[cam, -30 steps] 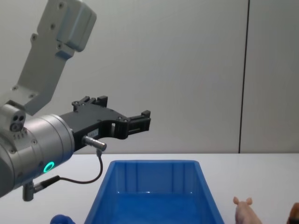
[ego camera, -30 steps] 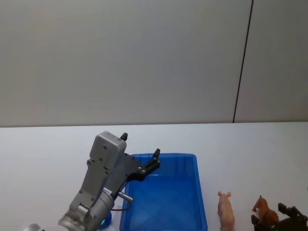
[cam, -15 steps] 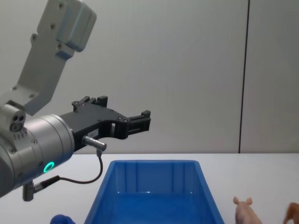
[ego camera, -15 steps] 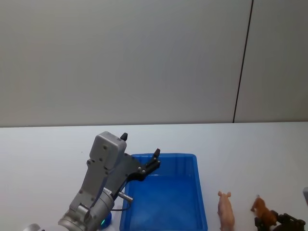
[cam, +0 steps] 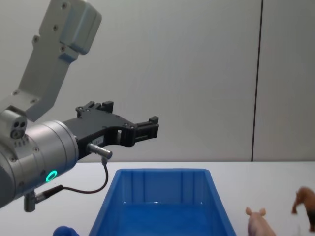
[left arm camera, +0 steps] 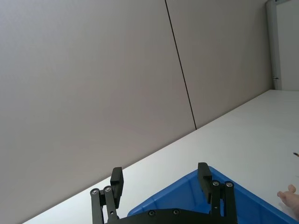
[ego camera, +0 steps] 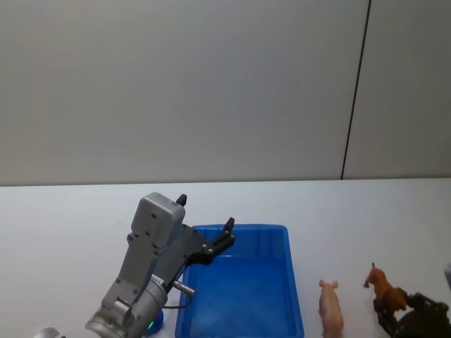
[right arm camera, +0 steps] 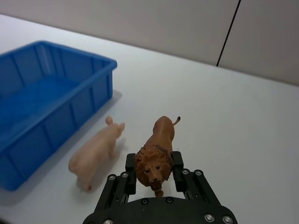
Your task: Pick up the two dolls from the table and place them into the box.
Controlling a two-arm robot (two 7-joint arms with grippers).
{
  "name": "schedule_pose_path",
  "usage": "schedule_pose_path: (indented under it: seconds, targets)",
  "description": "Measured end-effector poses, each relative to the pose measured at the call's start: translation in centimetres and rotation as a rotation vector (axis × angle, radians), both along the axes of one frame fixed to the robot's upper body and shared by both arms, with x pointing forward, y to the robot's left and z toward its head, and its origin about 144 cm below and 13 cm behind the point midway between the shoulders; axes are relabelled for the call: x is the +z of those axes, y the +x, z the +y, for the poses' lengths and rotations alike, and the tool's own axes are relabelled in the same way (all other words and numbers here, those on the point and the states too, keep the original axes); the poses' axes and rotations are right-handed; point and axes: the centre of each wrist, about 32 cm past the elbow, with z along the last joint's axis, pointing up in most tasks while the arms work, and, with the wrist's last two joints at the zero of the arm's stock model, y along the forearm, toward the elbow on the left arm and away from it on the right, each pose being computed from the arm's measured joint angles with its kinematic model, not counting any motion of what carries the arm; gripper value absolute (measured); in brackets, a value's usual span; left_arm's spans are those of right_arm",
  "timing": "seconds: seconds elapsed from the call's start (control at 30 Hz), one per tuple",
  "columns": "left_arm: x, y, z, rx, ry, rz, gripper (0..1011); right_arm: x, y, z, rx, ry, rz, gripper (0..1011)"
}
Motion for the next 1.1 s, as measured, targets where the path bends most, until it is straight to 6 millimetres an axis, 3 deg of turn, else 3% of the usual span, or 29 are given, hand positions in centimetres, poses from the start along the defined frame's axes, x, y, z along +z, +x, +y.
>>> schedule_pose_path:
  seconds: [0.63,0.87,1.1]
  targets:
    - [0.0,0.0,0.0,0.000,0.000,0.000,1001,5.9,3.2,2.6,0.149,0.064,-0.163,427]
    - [0.0,0.0,0.0,0.000,0.000,0.000,1001,7.2,5.1,4.4,0.234,0.105,-0.134,427]
    - [0.0,0.0,0.0,0.000,0.000,0.000,1001,7.2,7.3,6.7,0.302,0.128,-0.065,427]
